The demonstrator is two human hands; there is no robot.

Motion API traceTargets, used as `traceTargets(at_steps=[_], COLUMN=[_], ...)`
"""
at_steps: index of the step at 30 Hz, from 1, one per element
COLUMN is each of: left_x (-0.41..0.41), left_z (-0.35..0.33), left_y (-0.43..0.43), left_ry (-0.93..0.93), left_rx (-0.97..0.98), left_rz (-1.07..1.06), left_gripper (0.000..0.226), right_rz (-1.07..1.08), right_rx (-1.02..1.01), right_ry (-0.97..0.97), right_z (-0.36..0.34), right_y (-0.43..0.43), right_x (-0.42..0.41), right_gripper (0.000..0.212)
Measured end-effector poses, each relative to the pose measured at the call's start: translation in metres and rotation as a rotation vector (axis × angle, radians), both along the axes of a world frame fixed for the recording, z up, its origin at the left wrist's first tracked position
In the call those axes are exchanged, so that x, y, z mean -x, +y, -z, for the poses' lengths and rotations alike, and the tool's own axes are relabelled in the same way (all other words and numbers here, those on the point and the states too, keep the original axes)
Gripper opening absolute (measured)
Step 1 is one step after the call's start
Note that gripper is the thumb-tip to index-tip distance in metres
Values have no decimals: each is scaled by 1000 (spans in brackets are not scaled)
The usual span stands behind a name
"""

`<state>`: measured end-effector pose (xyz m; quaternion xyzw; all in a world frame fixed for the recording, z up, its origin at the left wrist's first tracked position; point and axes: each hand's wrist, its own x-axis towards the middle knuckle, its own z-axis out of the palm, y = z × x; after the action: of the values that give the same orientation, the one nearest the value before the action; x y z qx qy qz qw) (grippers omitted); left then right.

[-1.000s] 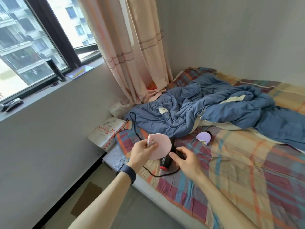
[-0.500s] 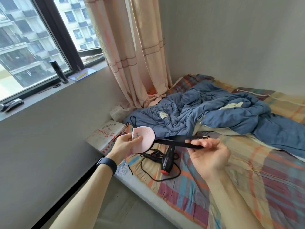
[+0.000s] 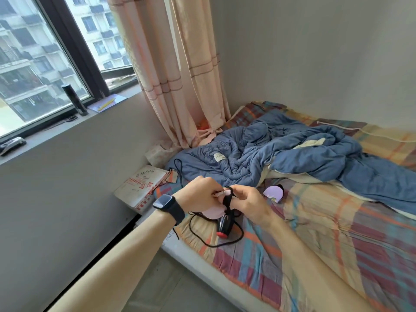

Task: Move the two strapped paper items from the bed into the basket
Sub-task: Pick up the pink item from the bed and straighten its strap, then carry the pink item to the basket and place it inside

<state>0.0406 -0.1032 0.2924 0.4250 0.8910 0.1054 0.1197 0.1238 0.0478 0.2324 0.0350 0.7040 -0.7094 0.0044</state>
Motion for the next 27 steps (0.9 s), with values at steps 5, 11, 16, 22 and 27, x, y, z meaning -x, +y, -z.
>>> traceTargets(at_steps=[5,11,16,22,27], left_x=[-8,7,-15,-46,-74], left_z=[-11,-2,26,49,70], left_y=[15,10,19,54,71], left_ry=[16,-325,-682,-800,-786], left_rx=[148,-302,-550,-672,-679], left_rz=[54,-312,-530,-668,-716], left_gripper=[26,15,12,19,23], right_rz=[21,-26,217,739,695], right_rx=[-115,-121,-54,275,142], right_ry=[-13,-148,-63,-140,-207], right_z=[-9,10,23,43,64], right_y=[9,23,36,48,55], right_x=[-7,-39,-62,-69,-94], right_gripper=[21,35,17,21,26])
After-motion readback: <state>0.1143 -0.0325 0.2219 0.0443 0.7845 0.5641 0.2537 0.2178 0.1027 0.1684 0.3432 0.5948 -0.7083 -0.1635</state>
